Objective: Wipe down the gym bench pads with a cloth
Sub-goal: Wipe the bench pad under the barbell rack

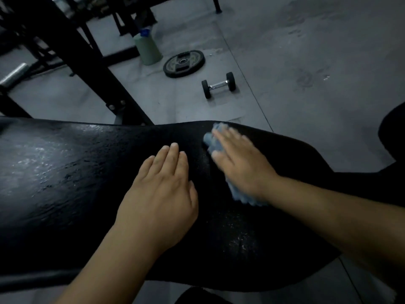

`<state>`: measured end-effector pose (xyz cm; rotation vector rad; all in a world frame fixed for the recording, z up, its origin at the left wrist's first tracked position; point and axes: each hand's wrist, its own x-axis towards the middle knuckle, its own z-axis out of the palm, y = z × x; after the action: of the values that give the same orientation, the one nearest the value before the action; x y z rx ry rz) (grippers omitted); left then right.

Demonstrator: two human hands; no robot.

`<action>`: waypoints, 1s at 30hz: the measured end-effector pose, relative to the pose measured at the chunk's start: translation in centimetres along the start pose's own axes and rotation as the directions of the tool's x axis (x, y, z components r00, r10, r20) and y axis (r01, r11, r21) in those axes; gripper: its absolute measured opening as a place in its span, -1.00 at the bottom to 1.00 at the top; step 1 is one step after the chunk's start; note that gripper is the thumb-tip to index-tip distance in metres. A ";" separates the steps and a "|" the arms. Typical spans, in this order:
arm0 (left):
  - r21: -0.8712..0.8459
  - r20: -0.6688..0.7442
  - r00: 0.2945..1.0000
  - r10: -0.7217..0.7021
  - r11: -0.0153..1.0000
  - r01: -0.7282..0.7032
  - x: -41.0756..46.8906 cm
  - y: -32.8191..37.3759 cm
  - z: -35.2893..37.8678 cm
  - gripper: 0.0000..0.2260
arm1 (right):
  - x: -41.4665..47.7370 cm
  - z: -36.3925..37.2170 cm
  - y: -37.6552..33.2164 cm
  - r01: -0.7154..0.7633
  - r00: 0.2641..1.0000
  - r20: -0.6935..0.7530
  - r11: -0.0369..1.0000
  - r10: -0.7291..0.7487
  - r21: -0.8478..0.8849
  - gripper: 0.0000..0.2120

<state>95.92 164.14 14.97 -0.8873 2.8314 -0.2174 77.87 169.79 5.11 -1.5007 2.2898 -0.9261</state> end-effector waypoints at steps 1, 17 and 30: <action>-0.006 0.000 1.000 0.001 1.000 -0.001 0.1 -0.2 0.1 -0.33 | -2.2 0.0 -1.1 0.123 0.991 0.042 0.992 -0.124 0.022 -0.32; 0.073 -0.142 0.979 -0.145 0.985 0.156 -4.3 -1.7 0.5 -0.43 | -8.7 -1.0 0.3 0.659 0.730 0.192 0.750 -0.656 0.057 -0.37; 0.069 -0.129 0.947 -0.293 0.950 0.303 -4.8 -1.4 -0.3 -0.37 | -4.4 -0.8 1.4 0.657 0.745 0.098 0.752 -0.659 0.064 -0.37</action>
<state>100.51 165.78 16.03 -1.3217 2.7517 -0.4432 78.35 174.42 4.22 -2.3496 1.6425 -0.9751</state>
